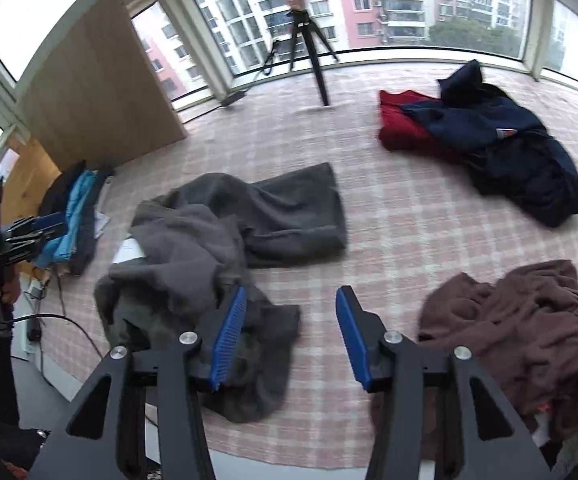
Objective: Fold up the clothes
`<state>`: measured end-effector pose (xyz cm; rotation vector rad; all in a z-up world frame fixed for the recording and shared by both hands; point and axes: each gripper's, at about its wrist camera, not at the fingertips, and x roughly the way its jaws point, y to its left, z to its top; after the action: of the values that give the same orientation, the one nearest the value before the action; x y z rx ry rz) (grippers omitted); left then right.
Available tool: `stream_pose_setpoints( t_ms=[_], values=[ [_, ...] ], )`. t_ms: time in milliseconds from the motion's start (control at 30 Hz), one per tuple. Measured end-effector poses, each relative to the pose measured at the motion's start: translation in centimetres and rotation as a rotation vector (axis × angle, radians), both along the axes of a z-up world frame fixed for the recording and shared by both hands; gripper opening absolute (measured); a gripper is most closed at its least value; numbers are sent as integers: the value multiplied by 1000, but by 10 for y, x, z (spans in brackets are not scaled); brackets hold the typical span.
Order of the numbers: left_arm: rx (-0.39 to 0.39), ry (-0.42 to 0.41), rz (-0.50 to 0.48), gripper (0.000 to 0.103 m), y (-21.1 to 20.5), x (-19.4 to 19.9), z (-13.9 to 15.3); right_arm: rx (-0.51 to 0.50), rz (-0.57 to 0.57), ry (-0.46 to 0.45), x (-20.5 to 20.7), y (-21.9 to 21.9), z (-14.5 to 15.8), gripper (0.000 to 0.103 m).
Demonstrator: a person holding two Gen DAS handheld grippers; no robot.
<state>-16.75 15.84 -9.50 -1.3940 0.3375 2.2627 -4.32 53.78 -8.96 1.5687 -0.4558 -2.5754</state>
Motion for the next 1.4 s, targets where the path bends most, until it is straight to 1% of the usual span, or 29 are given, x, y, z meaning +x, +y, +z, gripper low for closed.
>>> stream_pose_setpoints(
  t_ms=[67,100,200,233,267,300,333,400,500,633,667,733,767,833,933,1000,1100,1133,1200,1300,1400],
  values=[
    [-5,-5,10,48,0,-5,-1,14,65,-6,-37,-31,-16,49],
    [-8,-8,19,48,-3,-6,-2,18,86,-27,-55,-42,-28,49],
    [-22,-22,55,49,-19,-5,-8,-41,140,-142,-102,-62,-68,49],
    [-25,-28,68,51,-25,-5,-10,-54,163,-175,-108,-68,-78,49],
    [-27,-34,81,52,-32,-5,-13,-37,184,-190,-109,-74,-85,47],
    [-29,-41,93,52,-37,-6,-15,-20,204,-206,-109,-81,-91,22],
    [-31,-48,106,52,-43,-6,-18,-11,224,-209,-106,-84,-94,6],
    [-34,-56,113,52,-49,-9,-22,-11,258,-183,-90,-85,-86,4],
    [-43,-55,82,52,-43,-17,-25,41,220,-148,-52,-52,-55,4],
    [-45,-61,-36,52,-6,-34,-30,127,151,-113,1,-2,-13,4],
    [-45,-69,-77,52,8,-39,-33,154,121,-118,12,12,-9,4],
    [-54,-82,-171,52,42,-46,-41,224,26,-167,30,43,-16,4],
    [-62,-86,-225,52,61,-49,-44,237,-23,-192,39,58,-21,4],
    [-80,-82,-342,52,101,-51,-51,200,-87,-228,52,80,-39,4],
    [-122,-66,-501,52,154,-51,-58,181,-104,-247,63,87,-62,5],
    [-172,-28,-597,52,183,-46,-60,165,-111,-241,68,86,-68,5],
    [-261,45,-754,59,218,-38,-63,142,-126,-224,72,87,-69,8],
    [-285,71,-790,62,227,-37,-65,132,-132,-214,73,90,-68,8],
    [-327,101,-839,63,242,-39,-69,110,-153,-208,74,94,-70,12],
    [-327,70,-887,63,261,-43,-77,77,-185,-213,72,98,-74,15],
    [-323,42,-917,64,277,-40,-89,68,-186,-214,73,101,-77,15]
  ],
)
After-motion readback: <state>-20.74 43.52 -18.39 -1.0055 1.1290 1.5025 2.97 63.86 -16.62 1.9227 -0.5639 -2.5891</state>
